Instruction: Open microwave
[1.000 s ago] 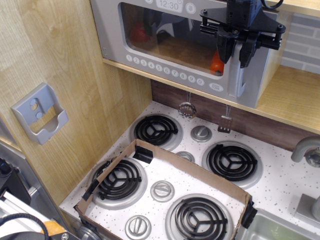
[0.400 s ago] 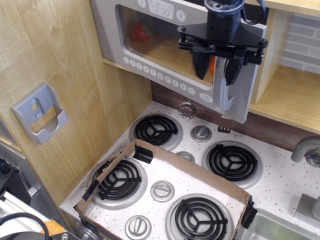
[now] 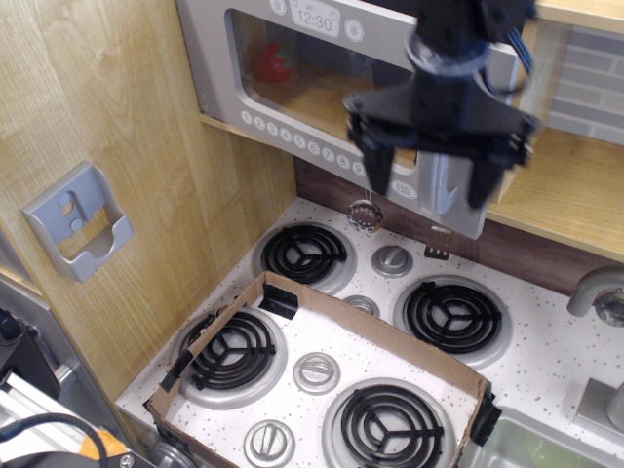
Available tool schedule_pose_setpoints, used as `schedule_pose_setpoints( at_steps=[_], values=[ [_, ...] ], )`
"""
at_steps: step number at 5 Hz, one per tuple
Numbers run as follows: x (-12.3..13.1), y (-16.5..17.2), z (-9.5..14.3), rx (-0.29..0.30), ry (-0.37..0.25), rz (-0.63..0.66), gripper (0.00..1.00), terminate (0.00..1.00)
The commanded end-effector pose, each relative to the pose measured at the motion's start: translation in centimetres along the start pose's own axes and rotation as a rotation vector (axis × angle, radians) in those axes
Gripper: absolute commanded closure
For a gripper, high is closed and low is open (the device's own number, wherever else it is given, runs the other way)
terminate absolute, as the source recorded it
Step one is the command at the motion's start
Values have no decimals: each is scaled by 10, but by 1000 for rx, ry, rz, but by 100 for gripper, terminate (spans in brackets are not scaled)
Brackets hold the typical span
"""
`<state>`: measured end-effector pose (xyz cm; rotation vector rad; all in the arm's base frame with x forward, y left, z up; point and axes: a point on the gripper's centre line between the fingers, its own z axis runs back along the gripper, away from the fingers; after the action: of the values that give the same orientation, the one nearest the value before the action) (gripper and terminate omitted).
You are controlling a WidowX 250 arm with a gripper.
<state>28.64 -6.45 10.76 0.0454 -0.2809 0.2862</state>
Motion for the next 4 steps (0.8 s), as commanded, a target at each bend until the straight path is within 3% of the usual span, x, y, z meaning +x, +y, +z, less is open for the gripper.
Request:
schedule_pose_setpoints(
  at_steps=[1, 2, 3, 4],
  values=[
    [-19, -44, 18, -113, -51, -113, 0, 0],
    [-10, -69, 22, -216, -44, -262, 0, 0],
    [6, -91, 19, -194, -93, -448, 0, 0],
    [31, -108, 7, -225, -153, -609, 0, 0]
  ],
)
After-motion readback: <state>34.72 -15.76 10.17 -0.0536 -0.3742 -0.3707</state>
